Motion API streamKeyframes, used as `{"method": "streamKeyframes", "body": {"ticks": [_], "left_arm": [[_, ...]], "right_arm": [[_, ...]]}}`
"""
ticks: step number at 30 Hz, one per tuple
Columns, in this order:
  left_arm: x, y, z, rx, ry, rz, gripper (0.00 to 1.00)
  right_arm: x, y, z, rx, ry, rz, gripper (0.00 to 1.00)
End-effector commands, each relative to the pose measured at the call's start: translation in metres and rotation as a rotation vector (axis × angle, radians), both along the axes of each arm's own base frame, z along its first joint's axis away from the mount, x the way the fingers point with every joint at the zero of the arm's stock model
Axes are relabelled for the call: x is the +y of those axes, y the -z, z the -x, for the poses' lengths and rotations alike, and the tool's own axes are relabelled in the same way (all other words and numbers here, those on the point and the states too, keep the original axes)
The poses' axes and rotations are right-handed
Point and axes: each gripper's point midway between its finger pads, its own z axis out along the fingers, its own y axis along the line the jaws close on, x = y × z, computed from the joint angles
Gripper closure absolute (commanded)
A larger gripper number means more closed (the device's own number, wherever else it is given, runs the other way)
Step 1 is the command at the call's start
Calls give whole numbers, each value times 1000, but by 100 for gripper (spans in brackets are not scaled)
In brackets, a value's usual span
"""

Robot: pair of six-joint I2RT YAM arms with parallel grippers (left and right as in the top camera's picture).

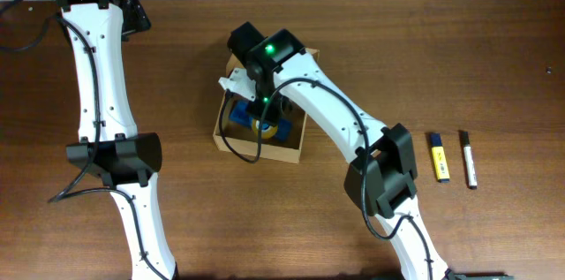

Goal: Pack container
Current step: 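Carry the tape roll into the box and release it, then move the right gripper down onto the blue marker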

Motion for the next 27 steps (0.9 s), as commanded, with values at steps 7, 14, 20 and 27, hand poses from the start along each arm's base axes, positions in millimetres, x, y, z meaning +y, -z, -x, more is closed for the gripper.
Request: {"method": "streamKeyframes", "body": {"ticks": [7,14,20,27], "left_arm": [[1,-21,6,-43,10,-5,0],[1,-21,6,-43,10,-5,0],[1,-21,6,-43,10,-5,0],[1,-21,6,-43,10,-5,0]], "right_arm": [[3,17,8,51,23,20,86],[-9,9,1,3,60,72,71],[-10,-31,1,-67,63,24,54],[-62,-140,-16,-355,227,-1,59]]}}
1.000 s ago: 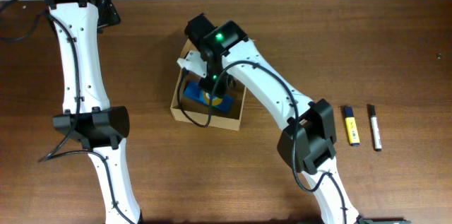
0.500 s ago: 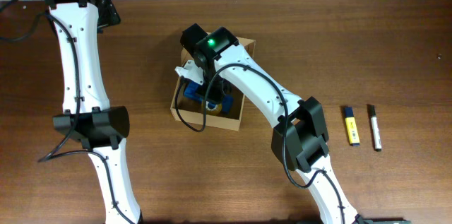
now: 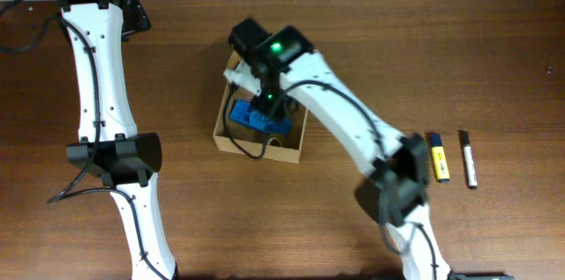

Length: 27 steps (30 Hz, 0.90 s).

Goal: Pack container
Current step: 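Move the right gripper down onto the blue marker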

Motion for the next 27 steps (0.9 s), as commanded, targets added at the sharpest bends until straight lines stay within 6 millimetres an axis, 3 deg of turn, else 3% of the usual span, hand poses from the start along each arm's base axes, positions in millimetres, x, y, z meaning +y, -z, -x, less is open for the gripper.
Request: {"method": "streamKeyframes", "body": {"ticks": [1,5,8,11,14,21,27], "left_arm": [[1,-21,6,-43,9,-7,0],[1,-21,6,-43,9,-7,0],[1,-21,6,-43,9,-7,0],[1,-21,6,-43,9,-7,0],[1,-21,6,-43,9,-7,0],[1,-21,6,-43,9,-7,0],[1,-21,6,-43,9,-7,0]], "right_arm": [[-48,-97,-10,-231,146,-72,59],[-115,-143,-26,-325,340,-139,62],[-174,-154,-34,-345,525,-156,64],[-221,-138,-30,-281,688,-138,65],[-258,-104,-17,-162,848,-91,65],[-268,-17,24,146,914,-31,68],[-254,47,53,303,914,-29,68]]}}
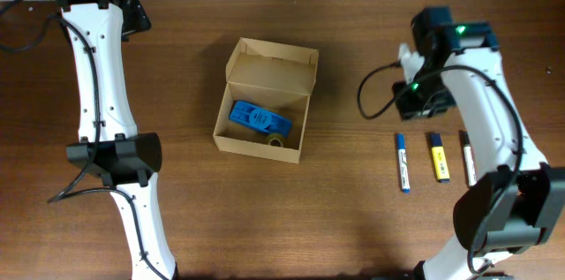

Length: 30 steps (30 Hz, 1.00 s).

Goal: Pack container
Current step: 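Move the right gripper down onto the blue marker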

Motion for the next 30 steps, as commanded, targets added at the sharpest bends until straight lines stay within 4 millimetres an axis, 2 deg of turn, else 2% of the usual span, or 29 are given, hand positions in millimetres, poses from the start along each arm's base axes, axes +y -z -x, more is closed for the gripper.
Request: {"method": "streamKeyframes", "body": {"ticks": [1,4,8,13,21,30], "left_arm": [[1,-21,6,-43,9,-7,0],[1,-21,6,-43,9,-7,0],[1,-21,6,-43,9,-7,0],[1,-21,6,-43,9,-7,0],[1,-21,6,-43,9,-8,0],[1,-21,6,-43,9,-7,0]], "right_arm": [[12,29,18,75,22,-60,68],[8,53,33,121,46,-57,67],[3,74,46,157,67,-67,66],[0,91,50,152,95,-91,66],[-14,101,48,129,161,-91,66],[-16,117,48,104,172,-82,62]]}}
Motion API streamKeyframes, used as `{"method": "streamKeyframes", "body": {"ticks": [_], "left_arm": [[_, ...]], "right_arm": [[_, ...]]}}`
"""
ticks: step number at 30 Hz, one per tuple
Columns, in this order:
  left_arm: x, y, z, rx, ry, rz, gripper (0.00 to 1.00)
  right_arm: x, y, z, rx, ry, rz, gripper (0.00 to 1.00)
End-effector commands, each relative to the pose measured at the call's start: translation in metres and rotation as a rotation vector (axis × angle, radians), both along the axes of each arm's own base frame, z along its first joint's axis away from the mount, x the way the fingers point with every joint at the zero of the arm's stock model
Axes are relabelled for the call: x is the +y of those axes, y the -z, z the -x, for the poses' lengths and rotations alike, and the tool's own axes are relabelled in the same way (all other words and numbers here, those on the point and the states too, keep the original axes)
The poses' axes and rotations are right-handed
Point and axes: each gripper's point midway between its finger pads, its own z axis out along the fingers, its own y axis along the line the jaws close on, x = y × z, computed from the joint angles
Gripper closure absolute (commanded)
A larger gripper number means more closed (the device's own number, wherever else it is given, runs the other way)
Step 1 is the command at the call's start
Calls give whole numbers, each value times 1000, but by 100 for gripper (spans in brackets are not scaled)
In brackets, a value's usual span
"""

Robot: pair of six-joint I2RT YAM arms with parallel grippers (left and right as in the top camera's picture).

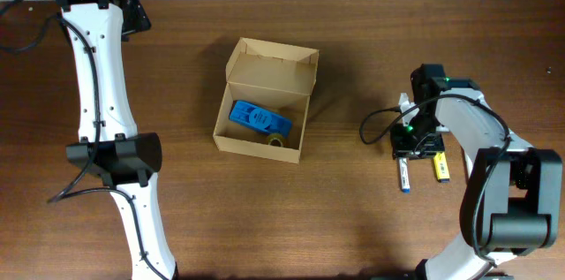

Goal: Pack container
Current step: 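Move the right gripper down onto the blue marker, then grasp the blue marker with the right gripper and lift it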

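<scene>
An open cardboard box [231, 133] stands mid-table. Inside lie a blue toy-like object [259, 119] and a yellow roll [275, 140]. At the right, my right gripper [415, 146] is low over the upper ends of a blue-and-white marker [404, 175] and a yellow highlighter [440, 169]. Its jaws are hidden under the wrist, so whether they hold anything does not show. My left gripper [138, 17] is at the far left back, away from everything, too dark to read.
The box flap [272, 55] stands open at the far side. My left arm [97, 94] runs along the left of the table. The right arm's lower link [508, 183] covers the table just right of the highlighter.
My right gripper has moved from the far right back of the table down and nearer, onto the top ends of the marker and highlighter. The black-and-white marker is now covered by the arm.
My right gripper was down in the box over the blue object and yellow roll, and stayed there at the following moment. Then it was at the right side behind three pens, leaving both items in the box. Now it sits on the pens.
</scene>
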Motion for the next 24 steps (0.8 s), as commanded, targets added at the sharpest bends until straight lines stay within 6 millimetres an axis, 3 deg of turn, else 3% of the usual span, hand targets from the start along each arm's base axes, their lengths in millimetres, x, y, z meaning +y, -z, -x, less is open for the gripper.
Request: {"method": "streamKeyframes", "body": {"ticks": [1,6,12,14,18,24], "left_arm": [[1,-21,6,-43,9,-8,0],[1,-21,6,-43,9,-8,0],[1,-21,6,-43,9,-8,1],[1,-21,6,-43,9,-8,0],[1,-21,6,-43,9,-8,0],[1,-21,6,-43,9,-8,0]], "right_arm": [[0,8,5,9,21,-3,63],[0,18,9,5,25,-2,54],[-3,28,16,11,48,19,54],[-3,32,19,13,55,20,76],[-3,34,19,9,80,22,96],[2,32,14,-4,84,-10,96]]}}
